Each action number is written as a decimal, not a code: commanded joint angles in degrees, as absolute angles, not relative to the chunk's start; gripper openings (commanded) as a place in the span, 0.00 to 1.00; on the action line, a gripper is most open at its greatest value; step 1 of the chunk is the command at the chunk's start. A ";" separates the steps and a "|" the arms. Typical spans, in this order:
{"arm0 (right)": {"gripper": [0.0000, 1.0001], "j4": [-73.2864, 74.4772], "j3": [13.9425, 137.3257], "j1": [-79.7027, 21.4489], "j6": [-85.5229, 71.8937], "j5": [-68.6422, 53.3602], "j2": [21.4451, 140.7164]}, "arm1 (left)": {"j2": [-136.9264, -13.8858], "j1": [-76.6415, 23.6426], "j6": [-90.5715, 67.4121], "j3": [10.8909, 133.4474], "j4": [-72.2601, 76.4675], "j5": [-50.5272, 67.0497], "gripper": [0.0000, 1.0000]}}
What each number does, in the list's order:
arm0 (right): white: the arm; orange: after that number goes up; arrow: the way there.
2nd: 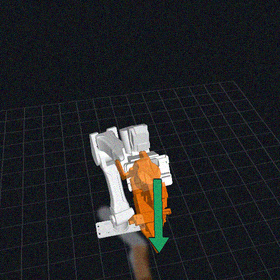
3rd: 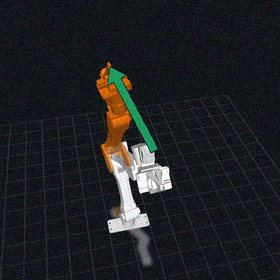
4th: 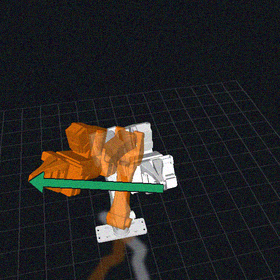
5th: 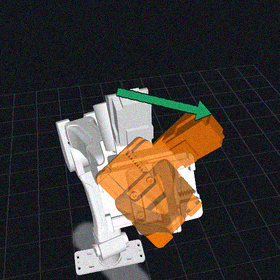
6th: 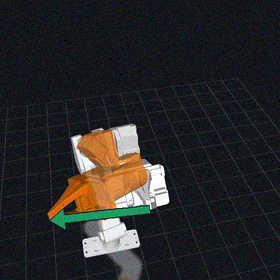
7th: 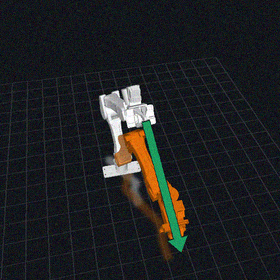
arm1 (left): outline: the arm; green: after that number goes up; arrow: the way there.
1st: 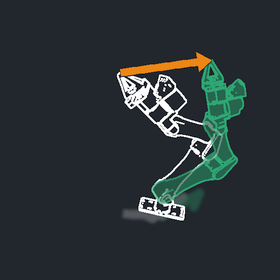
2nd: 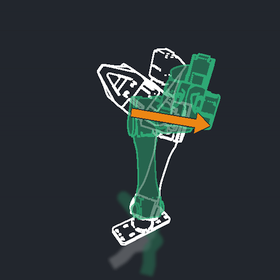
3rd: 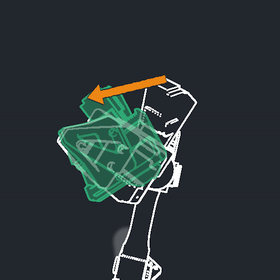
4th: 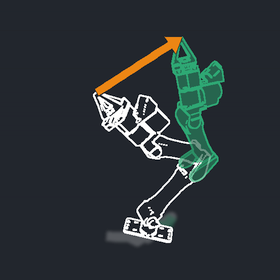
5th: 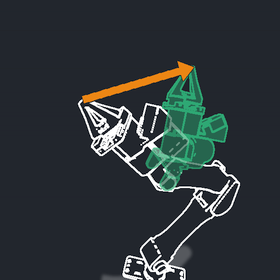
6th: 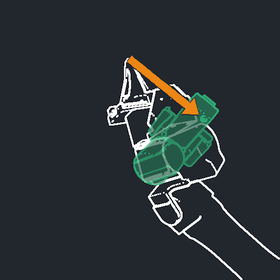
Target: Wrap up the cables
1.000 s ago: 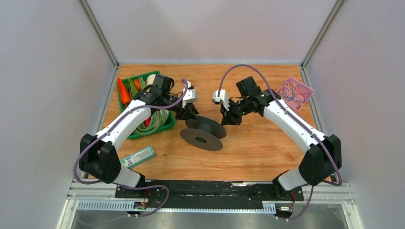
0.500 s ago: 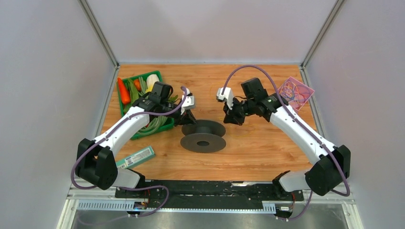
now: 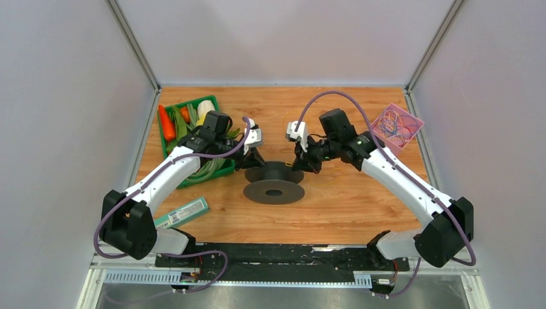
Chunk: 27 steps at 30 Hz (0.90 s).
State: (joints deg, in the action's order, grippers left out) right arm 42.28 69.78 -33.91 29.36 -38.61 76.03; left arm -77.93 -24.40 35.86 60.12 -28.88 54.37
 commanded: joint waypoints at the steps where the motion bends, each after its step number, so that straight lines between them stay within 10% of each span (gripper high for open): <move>1: 0.00 34.21 68.21 -36.82 25.85 -37.54 76.56 | -75.32 -24.61 36.12 60.03 -27.16 55.46 0.17; 27: 0.00 4.04 52.91 -43.15 16.35 -26.02 76.46 | -74.97 -27.51 37.88 55.98 -21.01 59.94 0.54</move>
State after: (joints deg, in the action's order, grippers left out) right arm 9.23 53.17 -42.74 17.10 -26.50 77.06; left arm -73.93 -26.41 35.42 55.07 -23.99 56.95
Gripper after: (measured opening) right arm 0.010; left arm 0.535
